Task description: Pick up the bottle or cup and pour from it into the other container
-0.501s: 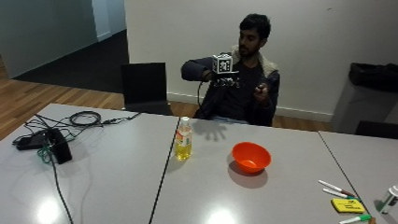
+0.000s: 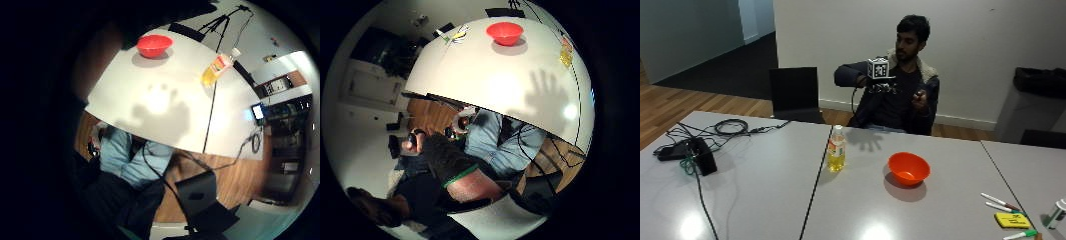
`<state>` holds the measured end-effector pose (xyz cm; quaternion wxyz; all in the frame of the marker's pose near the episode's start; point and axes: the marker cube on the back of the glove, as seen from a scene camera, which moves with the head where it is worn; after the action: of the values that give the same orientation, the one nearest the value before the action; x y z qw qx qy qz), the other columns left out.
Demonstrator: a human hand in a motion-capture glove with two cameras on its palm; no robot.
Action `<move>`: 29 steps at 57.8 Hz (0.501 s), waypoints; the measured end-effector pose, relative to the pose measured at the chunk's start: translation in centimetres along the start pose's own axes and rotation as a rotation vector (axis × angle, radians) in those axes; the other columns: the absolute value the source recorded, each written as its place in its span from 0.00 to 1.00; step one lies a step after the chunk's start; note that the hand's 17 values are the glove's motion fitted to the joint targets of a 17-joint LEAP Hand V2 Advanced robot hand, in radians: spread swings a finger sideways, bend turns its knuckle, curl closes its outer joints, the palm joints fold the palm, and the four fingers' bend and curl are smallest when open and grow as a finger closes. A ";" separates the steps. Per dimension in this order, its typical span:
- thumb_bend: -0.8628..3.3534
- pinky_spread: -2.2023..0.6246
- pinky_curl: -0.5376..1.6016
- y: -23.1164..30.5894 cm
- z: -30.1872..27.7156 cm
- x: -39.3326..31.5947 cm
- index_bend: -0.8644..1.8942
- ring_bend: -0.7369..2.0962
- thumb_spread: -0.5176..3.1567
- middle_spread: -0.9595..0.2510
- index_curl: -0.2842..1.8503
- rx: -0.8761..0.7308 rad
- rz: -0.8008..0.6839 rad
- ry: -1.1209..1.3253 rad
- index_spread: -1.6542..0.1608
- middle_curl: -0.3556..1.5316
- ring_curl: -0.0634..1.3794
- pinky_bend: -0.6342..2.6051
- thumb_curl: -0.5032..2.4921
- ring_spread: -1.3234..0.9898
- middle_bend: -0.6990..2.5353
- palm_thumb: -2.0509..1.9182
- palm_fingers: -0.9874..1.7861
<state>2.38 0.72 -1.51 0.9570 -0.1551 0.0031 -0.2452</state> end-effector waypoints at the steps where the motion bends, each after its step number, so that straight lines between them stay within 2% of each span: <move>1: 0.20 0.90 0.32 0.4 -0.2 0.2 0.40 0.32 0.37 0.82 0.26 -0.051 -0.076 0.001 0.69 0.31 0.10 0.33 0.25 0.65 0.28 0.54 0.38; 3: 0.20 0.90 0.33 0.6 -0.4 0.6 0.39 0.32 0.37 0.82 0.26 -0.115 -0.181 -0.001 0.69 0.31 0.10 0.33 0.26 0.65 0.27 0.54 0.38; 5: 0.20 0.90 0.33 0.5 -0.5 0.7 0.39 0.32 0.37 0.82 0.26 -0.124 -0.184 -0.005 0.69 0.31 0.10 0.33 0.26 0.65 0.27 0.54 0.38; 9: 0.20 0.90 0.33 -0.7 -0.4 0.5 0.39 0.32 0.38 0.82 0.27 0.001 0.030 0.006 0.69 0.32 0.11 0.33 0.26 0.65 0.27 0.54 0.38; 11: 0.20 0.90 0.33 -1.3 -0.4 0.9 0.39 0.32 0.38 0.82 0.27 0.034 0.072 0.014 0.69 0.32 0.11 0.33 0.26 0.65 0.27 0.54 0.38; 16: 0.20 0.90 0.34 -1.1 -1.3 3.0 0.39 0.32 0.38 0.82 0.27 -0.041 0.013 0.004 0.68 0.32 0.12 0.33 0.27 0.65 0.27 0.54 0.38; 22: 0.20 0.90 0.34 -2.7 -1.2 6.4 0.38 0.32 0.38 0.82 0.28 0.055 0.049 -0.024 0.68 0.33 0.12 0.33 0.27 0.66 0.27 0.54 0.37; 26: 0.20 0.90 0.34 -3.1 -1.1 9.7 0.38 0.32 0.37 0.83 0.28 -0.038 -0.014 -0.079 0.69 0.33 0.13 0.33 0.28 0.66 0.27 0.55 0.38; 29: 0.20 0.90 0.34 -5.2 -0.1 12.1 0.38 0.33 0.37 0.83 0.28 0.093 -0.012 -0.115 0.69 0.33 0.13 0.33 0.28 0.66 0.28 0.55 0.38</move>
<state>10.61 -9.33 0.82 0.9602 -0.1242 -0.0643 -0.2417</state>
